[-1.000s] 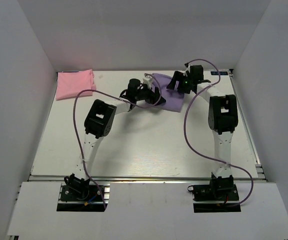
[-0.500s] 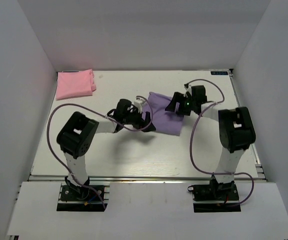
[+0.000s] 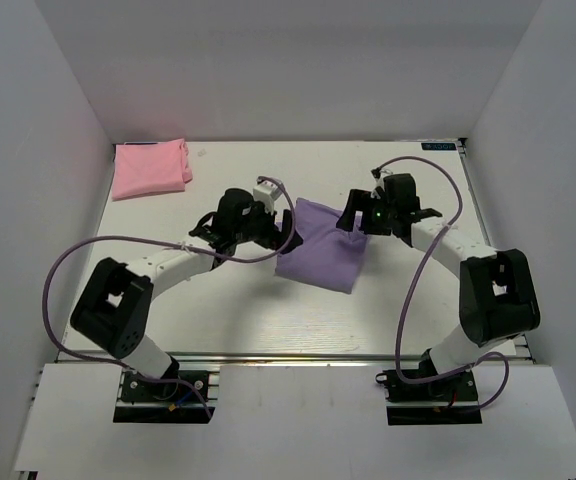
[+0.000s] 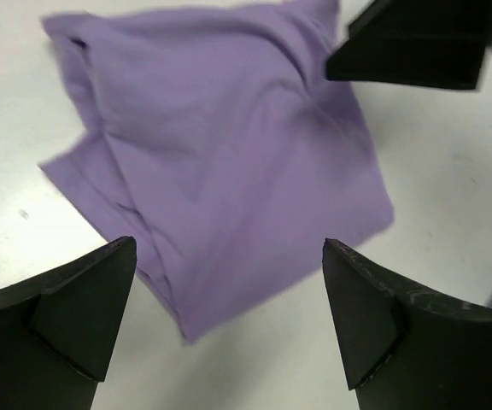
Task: Fold and stack the t-shirts
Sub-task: Smooth out wrinkles on the folded tshirt
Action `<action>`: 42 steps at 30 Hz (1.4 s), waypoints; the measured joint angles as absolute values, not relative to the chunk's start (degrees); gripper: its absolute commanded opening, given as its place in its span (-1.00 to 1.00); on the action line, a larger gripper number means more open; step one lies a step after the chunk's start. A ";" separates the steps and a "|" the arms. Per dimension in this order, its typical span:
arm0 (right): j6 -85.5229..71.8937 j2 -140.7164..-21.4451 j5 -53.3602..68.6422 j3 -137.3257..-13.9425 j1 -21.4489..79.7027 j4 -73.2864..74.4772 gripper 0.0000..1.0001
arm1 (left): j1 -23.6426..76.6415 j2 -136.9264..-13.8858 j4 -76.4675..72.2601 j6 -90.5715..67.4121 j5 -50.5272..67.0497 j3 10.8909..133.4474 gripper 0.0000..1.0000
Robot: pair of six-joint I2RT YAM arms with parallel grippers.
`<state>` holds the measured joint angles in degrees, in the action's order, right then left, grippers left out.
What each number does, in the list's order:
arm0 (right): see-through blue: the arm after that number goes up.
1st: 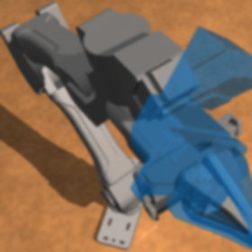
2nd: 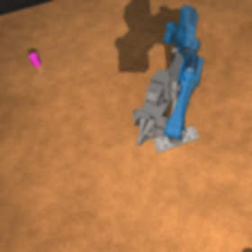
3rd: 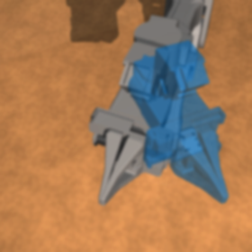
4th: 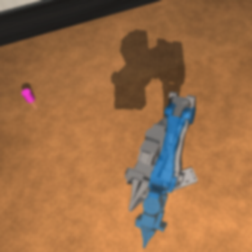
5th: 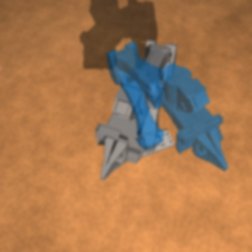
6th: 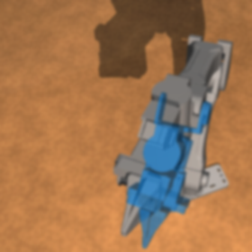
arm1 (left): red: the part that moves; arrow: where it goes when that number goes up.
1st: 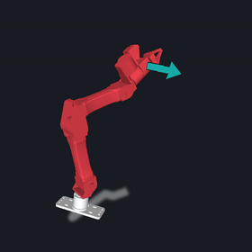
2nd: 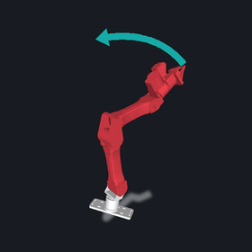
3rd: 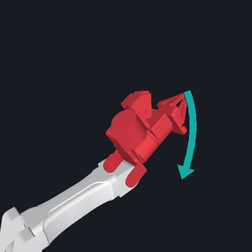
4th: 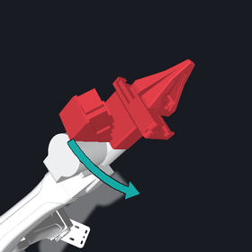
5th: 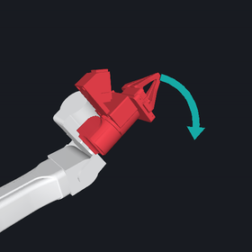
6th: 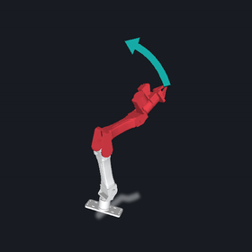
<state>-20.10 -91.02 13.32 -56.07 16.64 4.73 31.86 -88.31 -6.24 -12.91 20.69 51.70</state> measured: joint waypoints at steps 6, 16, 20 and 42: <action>-17.65 -92.38 6.68 -60.60 16.47 7.46 0.81 | 31.05 -100.88 -3.95 -10.92 15.33 64.20 0.96; -16.27 -98.45 -0.08 -63.61 15.57 10.28 0.17 | 30.41 -119.11 -2.61 -9.87 11.94 79.83 0.26; -15.99 -99.96 0.97 -64.47 14.98 10.59 -0.97 | 29.98 -121.36 -2.96 -10.02 12.01 81.47 -0.18; -19.03 -104.95 1.85 -68.93 10.63 11.22 -1.00 | 29.52 -122.39 -8.21 -10.92 10.31 82.70 -0.49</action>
